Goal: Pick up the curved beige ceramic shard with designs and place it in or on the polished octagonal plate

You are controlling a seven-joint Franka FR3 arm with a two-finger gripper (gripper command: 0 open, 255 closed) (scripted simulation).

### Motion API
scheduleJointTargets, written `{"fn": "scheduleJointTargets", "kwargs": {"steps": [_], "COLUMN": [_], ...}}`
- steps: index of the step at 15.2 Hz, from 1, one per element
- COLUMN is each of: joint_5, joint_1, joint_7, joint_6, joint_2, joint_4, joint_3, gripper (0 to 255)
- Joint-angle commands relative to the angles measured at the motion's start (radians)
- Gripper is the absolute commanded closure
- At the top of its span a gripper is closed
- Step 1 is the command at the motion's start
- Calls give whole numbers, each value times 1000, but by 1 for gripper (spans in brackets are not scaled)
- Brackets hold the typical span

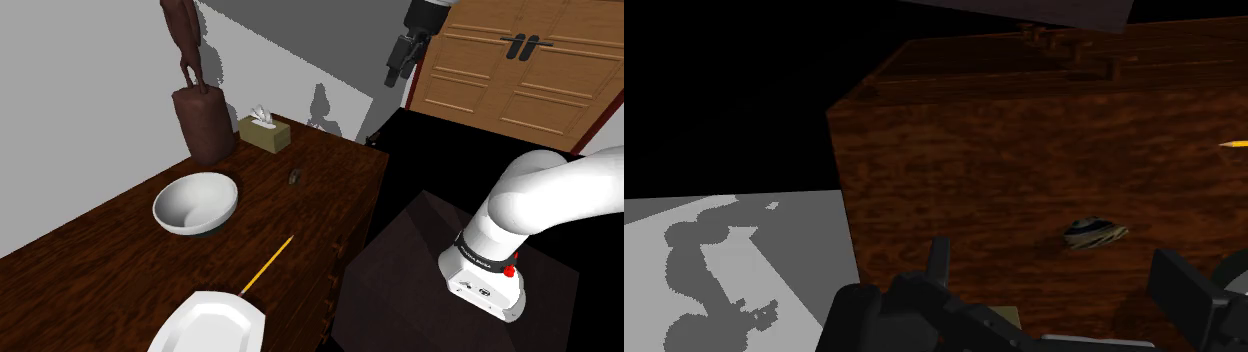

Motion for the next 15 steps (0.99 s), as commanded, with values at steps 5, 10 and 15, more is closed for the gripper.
{"fn": "scheduleJointTargets", "kwargs": {"steps": [5, 10, 15], "joint_5": [41, 79, 82], "joint_1": [-30, -74, -134], "joint_7": [202, 457, 718], "joint_6": [70, 160, 247], "joint_2": [48, 158, 316], "joint_4": [-41, -48, -10], "joint_3": [119, 266, 410], "gripper": [0, 0, 0]}}
